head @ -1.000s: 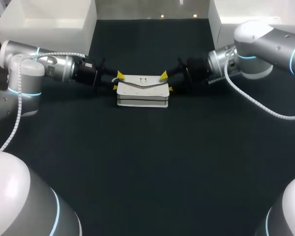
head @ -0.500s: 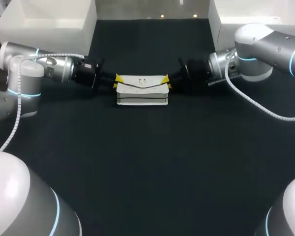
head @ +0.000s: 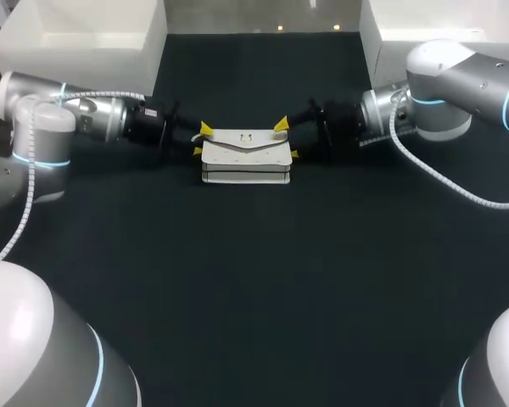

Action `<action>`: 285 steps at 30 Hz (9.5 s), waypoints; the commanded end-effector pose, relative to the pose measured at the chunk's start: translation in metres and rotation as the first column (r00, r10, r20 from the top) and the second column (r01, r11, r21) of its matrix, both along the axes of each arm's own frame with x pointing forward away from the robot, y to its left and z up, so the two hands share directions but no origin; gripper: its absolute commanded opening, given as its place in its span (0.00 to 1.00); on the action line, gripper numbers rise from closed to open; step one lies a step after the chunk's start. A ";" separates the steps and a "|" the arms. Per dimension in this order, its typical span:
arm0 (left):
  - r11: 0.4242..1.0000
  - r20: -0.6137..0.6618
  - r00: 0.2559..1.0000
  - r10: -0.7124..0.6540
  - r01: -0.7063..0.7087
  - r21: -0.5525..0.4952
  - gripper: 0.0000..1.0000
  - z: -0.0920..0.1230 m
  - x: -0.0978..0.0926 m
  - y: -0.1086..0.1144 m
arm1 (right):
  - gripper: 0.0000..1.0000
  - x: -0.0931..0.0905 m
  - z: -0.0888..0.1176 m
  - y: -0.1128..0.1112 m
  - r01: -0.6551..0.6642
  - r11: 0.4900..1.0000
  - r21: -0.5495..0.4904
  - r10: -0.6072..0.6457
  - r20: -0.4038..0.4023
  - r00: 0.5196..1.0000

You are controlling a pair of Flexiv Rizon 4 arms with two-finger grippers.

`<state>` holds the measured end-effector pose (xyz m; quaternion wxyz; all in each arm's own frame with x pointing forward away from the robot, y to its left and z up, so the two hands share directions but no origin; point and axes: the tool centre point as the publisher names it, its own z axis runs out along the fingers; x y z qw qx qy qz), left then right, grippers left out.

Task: Pick up the bag, open it, inspect its contents, close it, and place it on the opposite side

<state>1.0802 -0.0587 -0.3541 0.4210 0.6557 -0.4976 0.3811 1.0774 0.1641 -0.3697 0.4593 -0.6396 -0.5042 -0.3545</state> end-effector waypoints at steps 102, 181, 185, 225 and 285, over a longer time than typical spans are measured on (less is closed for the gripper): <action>0.886 0.069 0.995 -0.068 0.029 0.462 1.00 0.054 -0.047 0.131 | 0.00 -0.046 0.001 -0.091 -0.092 0.988 -0.128 0.101 0.068 0.993; 0.492 -0.008 0.952 -0.306 0.166 0.854 1.00 0.076 -0.014 0.235 | 0.00 0.032 0.014 -0.365 -0.031 0.955 -0.295 0.069 0.122 0.990; 0.492 -0.008 0.952 -0.306 0.166 0.854 1.00 0.076 -0.014 0.235 | 0.00 0.039 0.014 -0.380 -0.012 0.948 -0.318 0.054 0.121 0.991; 0.492 -0.008 0.952 -0.306 0.166 0.854 1.00 0.076 -0.014 0.235 | 0.00 0.109 0.021 -0.494 -0.072 0.908 -0.414 0.142 0.142 0.980; 0.492 -0.008 0.952 -0.306 0.166 0.854 1.00 0.076 -0.014 0.235 | 1.00 0.035 0.110 -0.449 0.023 0.596 -0.803 0.098 0.100 0.990</action>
